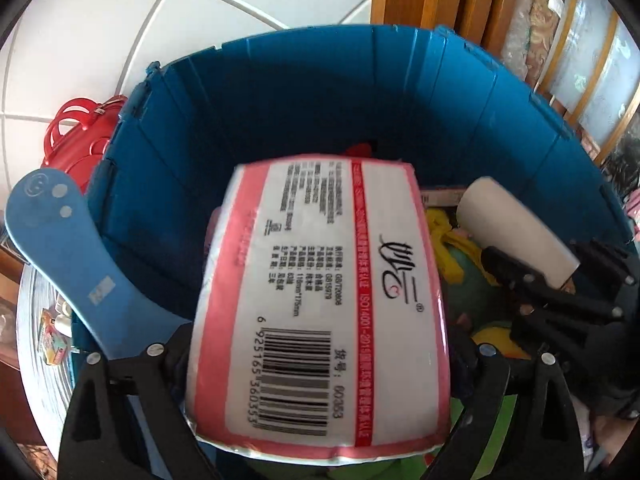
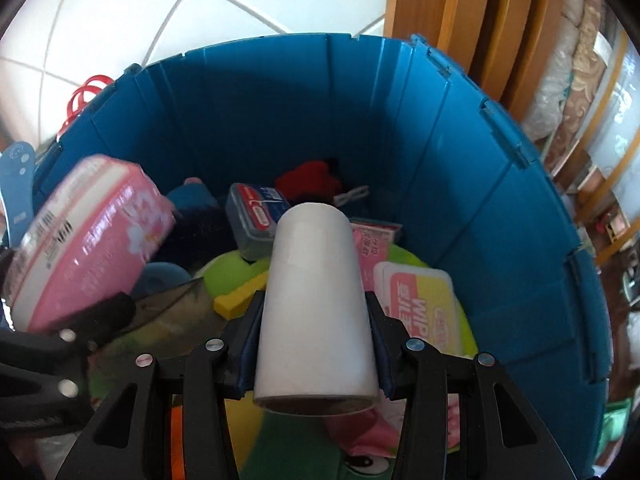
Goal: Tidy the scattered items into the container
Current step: 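Open the left tool dropping the tissue pack while the right tool releases the paper roll into the crate, then withdraw both tools from the crate back over the table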
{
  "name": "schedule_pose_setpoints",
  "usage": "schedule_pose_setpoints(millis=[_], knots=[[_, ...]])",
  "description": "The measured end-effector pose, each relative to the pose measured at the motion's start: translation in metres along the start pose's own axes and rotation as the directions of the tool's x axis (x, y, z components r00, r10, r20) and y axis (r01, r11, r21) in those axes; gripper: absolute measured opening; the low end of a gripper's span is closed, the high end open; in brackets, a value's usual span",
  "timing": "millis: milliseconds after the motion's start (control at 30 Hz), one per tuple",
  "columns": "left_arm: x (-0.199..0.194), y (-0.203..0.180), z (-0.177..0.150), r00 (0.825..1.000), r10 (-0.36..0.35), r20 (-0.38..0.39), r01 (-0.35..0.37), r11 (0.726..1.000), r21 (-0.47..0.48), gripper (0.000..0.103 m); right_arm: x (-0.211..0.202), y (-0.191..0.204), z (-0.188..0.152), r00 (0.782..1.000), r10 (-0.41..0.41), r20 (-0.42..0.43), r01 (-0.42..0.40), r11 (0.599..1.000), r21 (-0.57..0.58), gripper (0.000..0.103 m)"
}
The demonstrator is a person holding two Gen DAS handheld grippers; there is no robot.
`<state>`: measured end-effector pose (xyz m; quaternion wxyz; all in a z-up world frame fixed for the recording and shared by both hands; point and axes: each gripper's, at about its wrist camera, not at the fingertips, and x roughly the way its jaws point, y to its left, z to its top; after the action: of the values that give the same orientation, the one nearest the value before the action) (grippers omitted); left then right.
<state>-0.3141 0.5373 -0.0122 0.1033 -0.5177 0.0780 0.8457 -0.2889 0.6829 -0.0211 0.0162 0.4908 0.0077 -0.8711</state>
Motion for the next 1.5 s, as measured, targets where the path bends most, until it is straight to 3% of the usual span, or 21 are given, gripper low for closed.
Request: schedule_pose_setpoints(millis=[167, 300, 400, 767, 1133, 1267, 1300, 1500], knots=[[-0.012, 0.000, 0.003, 0.998, 0.016, 0.059, -0.016, 1.000, -0.002, 0.095, 0.000, -0.001, 0.004, 0.999, -0.035, -0.007, 0.035, 0.999, -0.020, 0.062], [-0.036, 0.010, 0.005, 0.983, 0.029, 0.184, -0.022, 0.999, -0.039, 0.095, -0.010, -0.005, 0.006, 0.999, -0.028, 0.021, 0.028, 1.000, -0.001, 0.082], [-0.038, 0.010, 0.007, 0.977, 0.051, 0.208, -0.044, 0.998, -0.040, 0.095, -0.014, -0.007, 0.005, 0.999, -0.022, 0.035, 0.022, 1.000, 0.002, 0.089], [-0.018, 0.006, 0.006, 0.993, 0.029, 0.113, -0.027, 1.000, -0.012, 0.095, -0.015, -0.007, 0.002, 1.000, -0.012, 0.012, 0.011, 1.000, 0.010, 0.095], [-0.025, 0.010, 0.000, 0.996, -0.009, 0.090, 0.011, 1.000, -0.024, 0.095, -0.022, -0.005, 0.000, 1.000, 0.003, 0.003, -0.003, 1.000, -0.012, 0.095], [-0.064, 0.015, -0.011, 0.985, 0.014, 0.170, -0.012, 1.000, -0.014, 0.095, -0.051, -0.005, -0.006, 0.997, 0.056, 0.045, -0.055, 0.998, -0.021, 0.096], [-0.077, 0.016, -0.017, 0.981, 0.018, 0.195, -0.017, 1.000, -0.009, 0.095, -0.061, -0.004, -0.009, 0.997, 0.049, 0.065, -0.047, 0.998, -0.029, 0.103], [-0.135, 0.019, -0.061, 0.947, 0.033, 0.319, -0.035, 0.999, -0.001, 0.095, -0.112, 0.007, -0.030, 0.979, 0.087, 0.182, -0.080, 0.996, -0.046, 0.103]])
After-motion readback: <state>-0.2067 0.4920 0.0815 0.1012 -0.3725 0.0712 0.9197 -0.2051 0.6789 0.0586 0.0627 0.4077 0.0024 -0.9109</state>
